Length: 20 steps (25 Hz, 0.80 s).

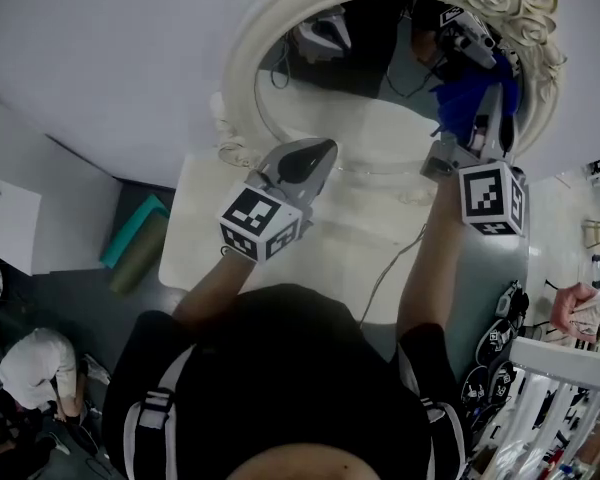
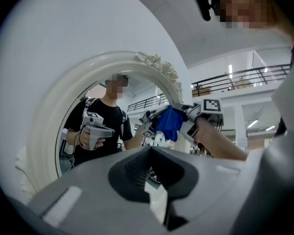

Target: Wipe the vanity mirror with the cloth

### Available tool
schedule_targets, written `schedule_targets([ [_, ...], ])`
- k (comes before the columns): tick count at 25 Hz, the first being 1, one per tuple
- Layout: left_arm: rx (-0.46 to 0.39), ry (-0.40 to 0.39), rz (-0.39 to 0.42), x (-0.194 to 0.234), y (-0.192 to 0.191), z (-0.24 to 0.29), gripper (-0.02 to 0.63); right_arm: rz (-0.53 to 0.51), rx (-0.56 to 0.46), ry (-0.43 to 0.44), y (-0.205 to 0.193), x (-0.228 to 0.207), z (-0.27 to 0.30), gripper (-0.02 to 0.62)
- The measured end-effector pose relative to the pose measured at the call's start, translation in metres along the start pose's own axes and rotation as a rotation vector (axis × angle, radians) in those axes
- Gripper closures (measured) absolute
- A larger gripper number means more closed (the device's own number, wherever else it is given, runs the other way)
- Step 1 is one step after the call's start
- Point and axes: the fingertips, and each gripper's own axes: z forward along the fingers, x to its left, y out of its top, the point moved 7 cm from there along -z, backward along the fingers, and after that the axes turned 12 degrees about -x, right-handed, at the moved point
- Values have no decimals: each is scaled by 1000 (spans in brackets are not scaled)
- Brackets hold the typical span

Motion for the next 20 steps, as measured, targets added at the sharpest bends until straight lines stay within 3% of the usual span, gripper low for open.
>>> schedule_targets([
  [7,-3,-11,-16,3,-1,-5,597,-15,0,74,-1,26,11,554],
  [20,-8,8,-20,14,5,-24,597,-23,1,89,-3,57,20,554],
])
